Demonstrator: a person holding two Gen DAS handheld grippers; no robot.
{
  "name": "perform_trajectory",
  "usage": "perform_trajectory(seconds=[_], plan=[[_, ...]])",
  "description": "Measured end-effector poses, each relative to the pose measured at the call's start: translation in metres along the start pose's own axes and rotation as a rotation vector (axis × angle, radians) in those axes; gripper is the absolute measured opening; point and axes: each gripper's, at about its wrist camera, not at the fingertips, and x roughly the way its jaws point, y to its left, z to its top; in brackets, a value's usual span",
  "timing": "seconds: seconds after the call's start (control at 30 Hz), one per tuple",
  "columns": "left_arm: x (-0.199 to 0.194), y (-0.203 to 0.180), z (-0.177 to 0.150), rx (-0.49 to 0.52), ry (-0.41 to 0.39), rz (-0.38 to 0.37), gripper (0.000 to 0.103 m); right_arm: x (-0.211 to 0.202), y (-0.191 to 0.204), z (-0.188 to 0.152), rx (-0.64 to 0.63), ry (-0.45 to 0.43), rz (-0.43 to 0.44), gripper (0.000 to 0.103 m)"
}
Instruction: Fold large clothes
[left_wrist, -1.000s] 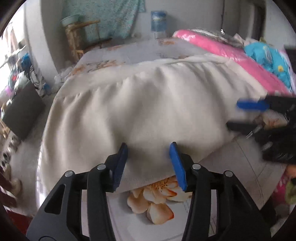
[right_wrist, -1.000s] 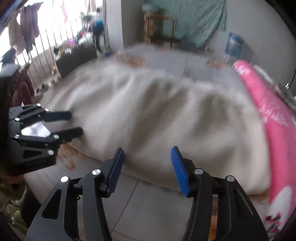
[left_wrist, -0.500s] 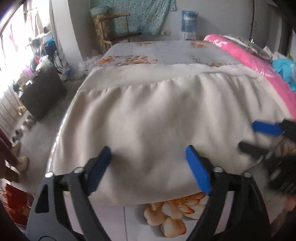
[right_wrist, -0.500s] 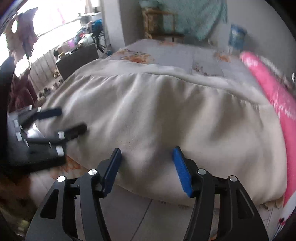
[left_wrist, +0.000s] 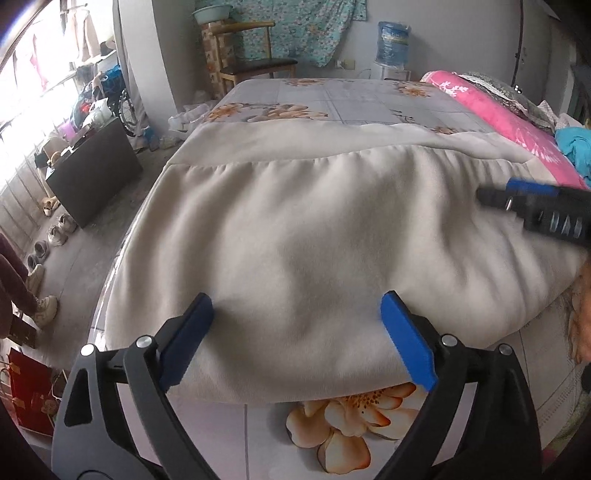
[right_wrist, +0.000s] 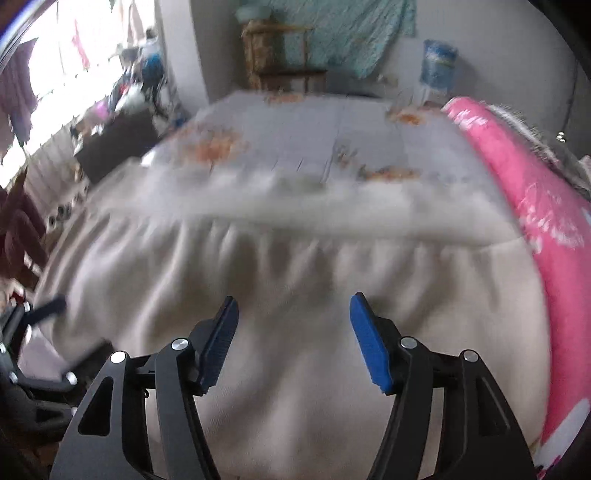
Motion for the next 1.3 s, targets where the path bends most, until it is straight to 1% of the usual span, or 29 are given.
perform_trajectory(seconds=[0.1,0.13,0.2,0.23,0.3,0.37,0.43,0.5,0.53,0.6,0.63,0.67,0.73,0.83,0.9,0.97,1.0,1.1,1.23,1.27,1.3], plan=[[0.000,0.000,0.000,-0.007,0.003,0.007,0.091,0.013,-0.005,0.008,0.029,0.005,-0.004,0.062],[0.000,0.000,0.000,-0.008,0.003,0.008,0.091,0.018,-0.004,0.010,0.025,0.009,-0.011,0.064],[0.000,0.000,0.000,-0.009,0.004,0.008,0.092,0.034,0.002,0.007,-0.029,0.027,-0.049,0.070],[0.000,0.000,0.000,-0.009,0.004,0.008,0.092,0.035,0.005,0.006,-0.048,0.013,-0.068,0.071],[-0.001,0.000,0.000,-0.008,0.002,0.009,0.093,0.030,0.006,0.007,-0.052,0.025,-0.079,0.071],[-0.001,0.000,0.000,-0.007,0.002,0.007,0.093,0.014,-0.001,0.003,-0.020,0.015,-0.098,0.071],[0.000,0.001,0.000,-0.006,0.001,0.003,0.094,-0.009,-0.017,-0.005,0.042,-0.015,-0.115,0.071],[0.000,0.001,0.000,-0.007,-0.001,-0.002,0.094,-0.022,-0.036,-0.016,0.106,-0.030,-0.155,0.071],[0.001,0.002,0.000,-0.006,-0.002,-0.004,0.094,-0.025,-0.044,-0.022,0.131,-0.026,-0.173,0.071],[0.001,0.002,-0.001,-0.008,-0.007,-0.009,0.095,-0.016,-0.066,-0.037,0.187,0.035,-0.203,0.071],[0.001,0.002,-0.001,-0.009,-0.009,-0.010,0.095,-0.011,-0.074,-0.044,0.205,0.053,-0.189,0.072],[0.001,0.002,-0.001,-0.011,-0.009,-0.012,0.095,-0.015,-0.075,-0.048,0.192,0.029,-0.184,0.072],[0.001,0.002,-0.002,-0.015,-0.008,-0.011,0.095,-0.026,-0.067,-0.048,0.153,0.028,-0.206,0.072],[0.001,0.003,-0.002,-0.012,-0.009,-0.014,0.095,-0.048,-0.058,-0.057,0.144,-0.022,-0.177,0.074],[0.002,0.003,-0.002,-0.011,-0.006,-0.018,0.095,-0.052,-0.053,-0.072,0.132,-0.011,-0.174,0.077],[0.002,0.003,-0.001,-0.011,0.000,-0.024,0.095,-0.041,-0.054,-0.085,0.121,0.032,-0.188,0.081],[0.002,0.004,-0.002,-0.012,-0.001,-0.025,0.095,-0.039,-0.054,-0.091,0.117,0.024,-0.184,0.081],[0.003,0.003,-0.002,-0.011,-0.003,-0.018,0.095,-0.054,-0.048,-0.089,0.121,0.021,-0.190,0.081],[0.002,0.001,-0.004,-0.012,-0.008,-0.006,0.095,-0.098,-0.037,-0.094,0.121,-0.073,-0.168,0.082],[0.001,0.001,-0.004,-0.011,-0.011,-0.005,0.095,-0.108,-0.034,-0.098,0.121,-0.094,-0.166,0.084],[0.000,0.001,-0.005,-0.009,-0.010,-0.006,0.095,-0.115,-0.033,-0.100,0.122,-0.108,-0.161,0.090]])
